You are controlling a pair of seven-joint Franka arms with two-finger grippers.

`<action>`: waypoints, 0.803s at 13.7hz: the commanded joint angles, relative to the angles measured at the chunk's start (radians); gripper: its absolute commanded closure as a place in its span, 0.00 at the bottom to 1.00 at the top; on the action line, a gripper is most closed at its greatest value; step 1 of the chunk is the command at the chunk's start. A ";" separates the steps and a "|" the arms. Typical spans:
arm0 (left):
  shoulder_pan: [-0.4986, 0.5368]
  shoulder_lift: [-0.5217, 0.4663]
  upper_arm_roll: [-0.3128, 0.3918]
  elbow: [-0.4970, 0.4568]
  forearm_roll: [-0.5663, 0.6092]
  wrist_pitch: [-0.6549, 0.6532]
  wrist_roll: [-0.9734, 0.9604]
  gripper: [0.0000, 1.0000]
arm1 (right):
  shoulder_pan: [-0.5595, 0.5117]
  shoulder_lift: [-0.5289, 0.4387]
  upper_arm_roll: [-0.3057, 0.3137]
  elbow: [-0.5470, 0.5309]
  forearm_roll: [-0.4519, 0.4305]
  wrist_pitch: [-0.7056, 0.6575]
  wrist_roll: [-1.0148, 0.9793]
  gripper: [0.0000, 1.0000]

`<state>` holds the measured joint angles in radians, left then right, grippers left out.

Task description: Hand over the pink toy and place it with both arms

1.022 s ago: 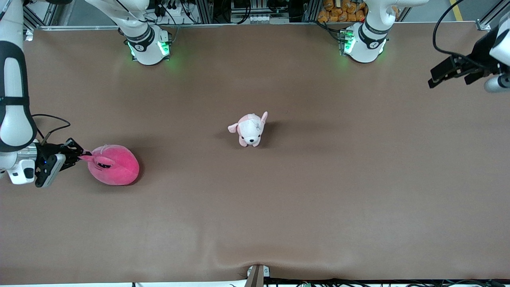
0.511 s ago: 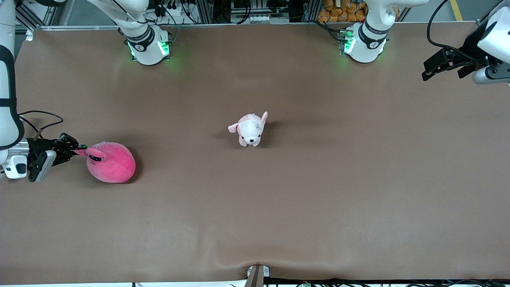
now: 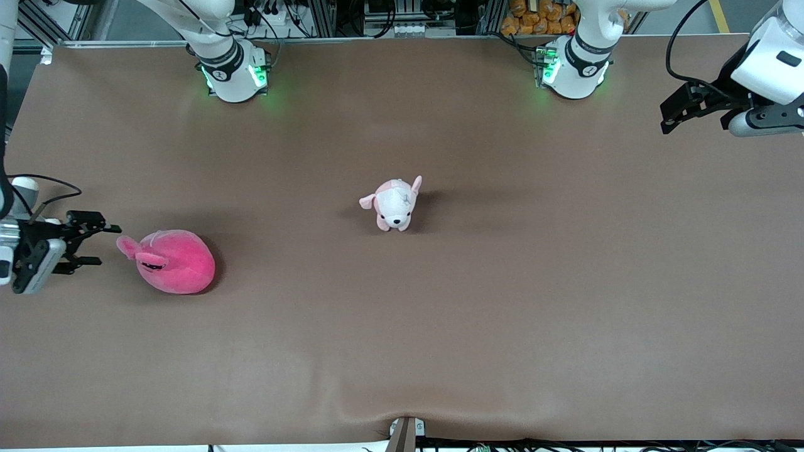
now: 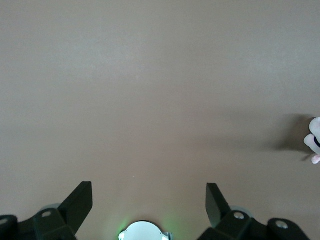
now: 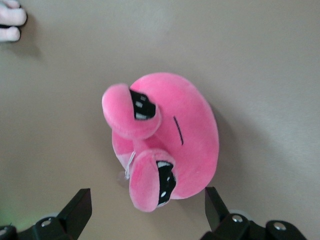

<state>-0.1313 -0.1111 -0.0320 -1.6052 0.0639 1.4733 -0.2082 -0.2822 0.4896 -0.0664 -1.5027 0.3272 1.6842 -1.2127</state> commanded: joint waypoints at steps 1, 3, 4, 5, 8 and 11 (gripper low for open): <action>0.002 -0.005 0.000 -0.004 0.011 0.016 0.006 0.00 | 0.020 -0.026 0.007 0.027 0.006 -0.011 0.085 0.00; 0.004 -0.006 0.006 -0.002 0.007 0.015 0.016 0.00 | 0.052 -0.055 0.007 0.032 0.003 -0.011 0.186 0.00; 0.004 -0.005 0.006 -0.002 0.007 0.013 0.013 0.00 | 0.070 -0.072 0.005 0.032 0.001 -0.011 0.238 0.00; 0.004 -0.007 0.007 -0.002 0.010 0.012 0.006 0.00 | 0.087 -0.088 0.004 0.032 -0.002 -0.011 0.281 0.00; 0.015 -0.016 0.007 -0.001 0.004 0.013 0.015 0.00 | 0.162 -0.138 0.007 0.032 -0.077 -0.008 0.445 0.00; 0.022 -0.028 0.007 -0.005 -0.039 0.010 0.022 0.00 | 0.237 -0.204 0.007 0.030 -0.134 -0.009 0.617 0.00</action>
<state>-0.1234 -0.1150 -0.0222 -1.6036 0.0506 1.4800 -0.2081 -0.0869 0.3438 -0.0551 -1.4552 0.2361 1.6822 -0.6944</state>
